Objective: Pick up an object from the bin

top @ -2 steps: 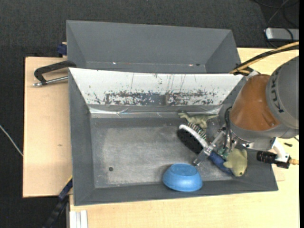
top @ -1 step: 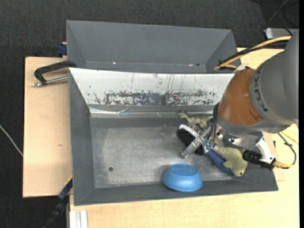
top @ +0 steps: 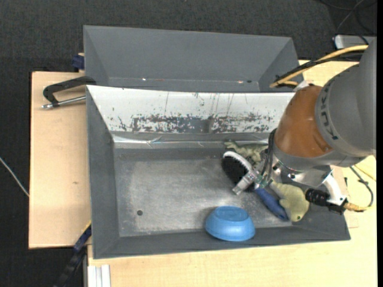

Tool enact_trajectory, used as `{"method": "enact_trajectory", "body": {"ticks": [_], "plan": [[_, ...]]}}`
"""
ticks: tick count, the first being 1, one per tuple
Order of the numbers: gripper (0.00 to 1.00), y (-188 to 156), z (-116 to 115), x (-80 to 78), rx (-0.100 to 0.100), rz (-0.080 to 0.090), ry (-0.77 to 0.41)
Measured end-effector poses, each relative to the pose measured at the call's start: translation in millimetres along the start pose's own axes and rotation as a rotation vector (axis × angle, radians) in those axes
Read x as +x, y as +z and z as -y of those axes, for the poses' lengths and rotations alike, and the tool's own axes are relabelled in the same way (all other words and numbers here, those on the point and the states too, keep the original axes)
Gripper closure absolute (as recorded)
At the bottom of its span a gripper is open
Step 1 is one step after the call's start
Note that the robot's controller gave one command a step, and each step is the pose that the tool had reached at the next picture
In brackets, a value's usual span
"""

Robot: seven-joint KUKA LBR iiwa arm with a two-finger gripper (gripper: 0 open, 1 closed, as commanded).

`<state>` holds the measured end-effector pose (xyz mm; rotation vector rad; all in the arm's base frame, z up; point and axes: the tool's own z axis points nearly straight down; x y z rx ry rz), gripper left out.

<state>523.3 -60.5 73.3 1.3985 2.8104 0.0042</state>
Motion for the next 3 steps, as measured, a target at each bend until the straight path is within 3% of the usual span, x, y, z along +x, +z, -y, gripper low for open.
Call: {"method": "enact_trajectory", "body": {"ticks": [2, 3], "plan": [[1.00, -18, -1, -0.1, 0.001, 0.001, -0.003], [1.00, -129, -3, -1.2, -0.003, 0.005, -0.006]]}}
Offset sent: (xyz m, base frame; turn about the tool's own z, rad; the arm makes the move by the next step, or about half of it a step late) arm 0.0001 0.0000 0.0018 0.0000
